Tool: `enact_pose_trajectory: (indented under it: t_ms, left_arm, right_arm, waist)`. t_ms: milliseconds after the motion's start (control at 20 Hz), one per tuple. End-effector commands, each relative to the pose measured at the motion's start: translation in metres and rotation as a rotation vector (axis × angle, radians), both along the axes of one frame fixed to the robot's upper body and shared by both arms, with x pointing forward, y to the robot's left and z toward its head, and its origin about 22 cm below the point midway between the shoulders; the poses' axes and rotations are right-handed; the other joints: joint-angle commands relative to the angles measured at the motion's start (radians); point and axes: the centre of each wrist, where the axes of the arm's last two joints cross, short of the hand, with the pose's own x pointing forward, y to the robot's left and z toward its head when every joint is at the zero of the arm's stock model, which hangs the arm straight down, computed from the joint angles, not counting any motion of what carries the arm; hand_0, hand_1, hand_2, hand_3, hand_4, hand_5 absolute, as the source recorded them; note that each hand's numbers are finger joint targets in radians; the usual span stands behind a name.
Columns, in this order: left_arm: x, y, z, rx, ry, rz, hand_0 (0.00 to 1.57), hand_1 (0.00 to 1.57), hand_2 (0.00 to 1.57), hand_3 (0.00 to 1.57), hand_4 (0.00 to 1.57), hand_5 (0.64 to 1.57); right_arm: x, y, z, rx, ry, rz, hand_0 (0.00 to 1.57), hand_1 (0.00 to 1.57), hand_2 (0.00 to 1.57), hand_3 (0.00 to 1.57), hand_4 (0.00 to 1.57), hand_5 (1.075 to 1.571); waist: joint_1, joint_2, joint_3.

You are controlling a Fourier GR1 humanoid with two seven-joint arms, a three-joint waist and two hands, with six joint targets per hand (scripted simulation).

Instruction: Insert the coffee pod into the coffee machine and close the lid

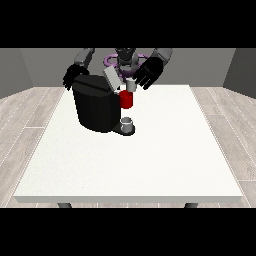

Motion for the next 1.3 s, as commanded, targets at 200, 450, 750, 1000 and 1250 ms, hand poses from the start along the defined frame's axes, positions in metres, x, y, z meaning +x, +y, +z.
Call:
enact_pose_trajectory:
  t_ms: [200, 450, 750, 1000, 1250]
  left_arm:
    - [0.003, -0.008, 0.02, -0.006, -0.015, 0.016, 1.29, 1.29, 1.32, 1.22, 0.5, 1.571]
    - [0.004, -0.012, 0.018, 0.03, -0.003, -0.011, 1.27, 1.27, 1.3, 1.22, 0.51, 1.571]
    - [0.004, -0.023, -0.008, 0.03, 0.0, -0.07, 1.18, 1.18, 1.25, 1.18, 0.49, 1.571]
    - [0.004, -0.019, -0.023, 0.023, 0.047, -0.067, 1.19, 1.19, 1.27, 1.2, 0.51, 1.571]
    - [0.005, -0.029, -0.003, 0.052, -0.008, -0.02, 1.18, 1.18, 1.25, 1.19, 0.49, 1.571]
  right_arm:
    - [0.008, -0.014, 0.013, -0.025, -0.059, -0.01, 0.0, 0.0, 0.0, 0.0, 0.48, 1.571]
    - [0.005, -0.012, 0.011, -0.004, -0.049, -0.042, 0.0, 0.0, 0.0, 0.0, 0.48, 1.571]
    - [0.01, -0.014, 0.02, 0.023, -0.049, -0.078, 0.0, 0.0, 0.0, 0.0, 0.5, 1.571]
    - [-0.001, -0.014, 0.011, 0.027, 0.012, -0.074, 0.0, 0.0, 0.0, 0.0, 0.51, 1.571]
    - [0.001, -0.023, 0.003, 0.023, -0.065, -0.06, 0.0, 0.0, 0.0, 0.0, 0.48, 1.571]
  waist:
    - [-0.023, 0.059, 0.0003]
    - [-0.015, 0.043, 0.0004]
    - [0.022, 0.05, 0.0002]
    - [0.015, 0.002, -0.0001]
    - [0.004, 0.064, 0.0005]
